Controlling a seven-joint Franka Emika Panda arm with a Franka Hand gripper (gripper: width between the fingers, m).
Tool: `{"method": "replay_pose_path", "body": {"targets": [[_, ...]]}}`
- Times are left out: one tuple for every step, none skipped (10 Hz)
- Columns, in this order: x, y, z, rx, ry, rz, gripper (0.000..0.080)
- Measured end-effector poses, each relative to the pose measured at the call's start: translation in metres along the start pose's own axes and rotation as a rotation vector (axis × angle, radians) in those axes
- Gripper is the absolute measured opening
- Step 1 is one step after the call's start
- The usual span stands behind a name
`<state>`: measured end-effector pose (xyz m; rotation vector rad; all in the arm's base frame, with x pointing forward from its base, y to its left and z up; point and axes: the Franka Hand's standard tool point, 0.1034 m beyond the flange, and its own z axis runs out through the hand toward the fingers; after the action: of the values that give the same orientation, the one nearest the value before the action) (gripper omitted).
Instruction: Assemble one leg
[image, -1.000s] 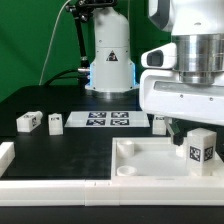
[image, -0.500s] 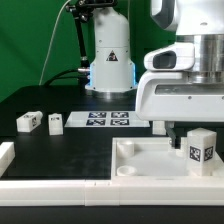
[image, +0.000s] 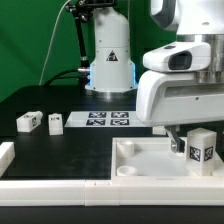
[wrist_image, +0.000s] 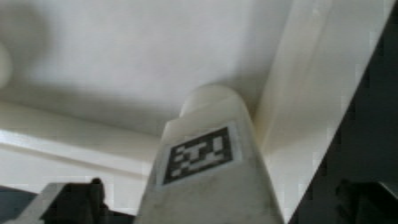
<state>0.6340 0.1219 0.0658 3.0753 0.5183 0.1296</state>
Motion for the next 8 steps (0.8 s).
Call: {"method": "replay_pose_path", "body": {"targets": [[-0.0002,0.0000,0.0002,0.000,0.000,-0.001,0.0622],[-0.0002,0.0000,0.0002,0.000,0.000,0.001,0.0622],[-0.0002,-0.0001,0.0002,0.000,0.000,0.010,0.0450],[-0.0002,0.0000,0.0002,0.000,0.000,0.028,0.0450],[-0.0002,0.0000,0.0002,0.000,0.000,0.028,0.0287],[-0.0002,0.0000,0.0002,0.000,0.000,0.031,0.0290],[-0.0005,-0.0003,0.0002,0.003,0.000,0.162,0.0290],[-0.0008,-0.0003,0.0003,0.001,0.001,0.272,0.0290]]}}
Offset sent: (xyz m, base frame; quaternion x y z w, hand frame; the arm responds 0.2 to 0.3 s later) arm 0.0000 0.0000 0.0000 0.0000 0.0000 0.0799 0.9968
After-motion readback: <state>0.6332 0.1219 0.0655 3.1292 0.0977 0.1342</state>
